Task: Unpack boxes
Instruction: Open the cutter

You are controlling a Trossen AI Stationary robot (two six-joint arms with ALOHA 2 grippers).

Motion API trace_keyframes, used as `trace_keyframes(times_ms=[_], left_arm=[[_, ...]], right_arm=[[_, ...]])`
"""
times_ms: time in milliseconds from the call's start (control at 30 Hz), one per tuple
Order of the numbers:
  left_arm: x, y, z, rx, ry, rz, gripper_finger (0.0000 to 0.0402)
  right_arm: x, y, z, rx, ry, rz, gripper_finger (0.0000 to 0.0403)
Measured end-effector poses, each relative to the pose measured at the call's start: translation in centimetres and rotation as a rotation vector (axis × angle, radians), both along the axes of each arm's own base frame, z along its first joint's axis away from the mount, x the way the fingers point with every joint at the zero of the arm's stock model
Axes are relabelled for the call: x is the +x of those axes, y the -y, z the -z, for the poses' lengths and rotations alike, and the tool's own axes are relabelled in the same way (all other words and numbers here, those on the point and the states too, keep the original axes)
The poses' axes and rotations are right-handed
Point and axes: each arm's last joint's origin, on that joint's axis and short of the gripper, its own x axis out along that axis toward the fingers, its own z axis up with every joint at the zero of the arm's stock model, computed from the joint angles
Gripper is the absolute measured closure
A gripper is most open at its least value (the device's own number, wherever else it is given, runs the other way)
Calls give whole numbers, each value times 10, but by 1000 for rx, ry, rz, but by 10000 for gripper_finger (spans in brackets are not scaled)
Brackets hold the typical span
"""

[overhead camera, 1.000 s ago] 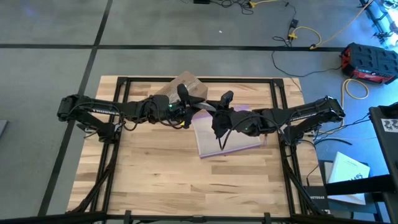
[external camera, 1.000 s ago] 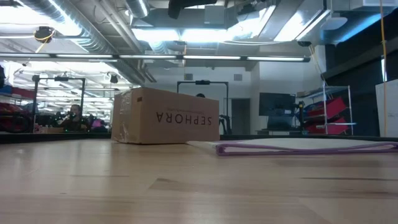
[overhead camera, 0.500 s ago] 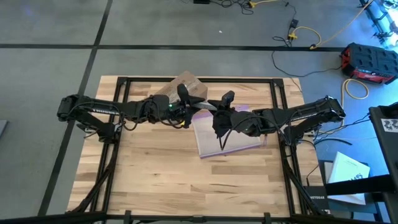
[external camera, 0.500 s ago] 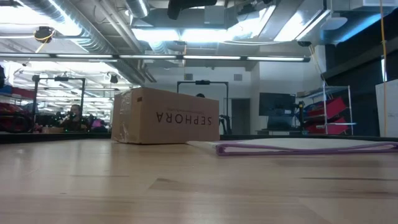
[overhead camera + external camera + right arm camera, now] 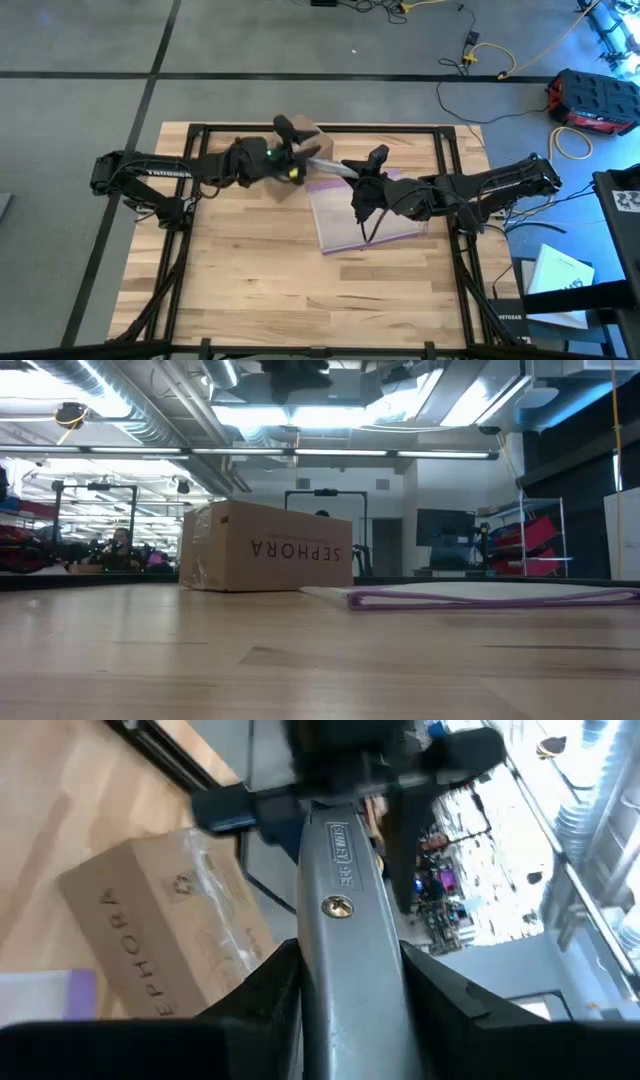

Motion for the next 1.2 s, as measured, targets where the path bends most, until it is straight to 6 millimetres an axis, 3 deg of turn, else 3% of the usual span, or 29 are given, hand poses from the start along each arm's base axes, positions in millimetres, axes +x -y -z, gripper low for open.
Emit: trace_keyframes(times_ms=[533,867,1200], left_arm=[[2,0,1,-43,20,45,204],[-1,-5,-1,-119,94,-51,204],[-5,-14,17,-399,79,-137,204]], right_arm=[[2,1,3,7,-5,4,290],[-3,4,2,-33,-18,84,290],[-6,7,2,-92,-26,186,290]])
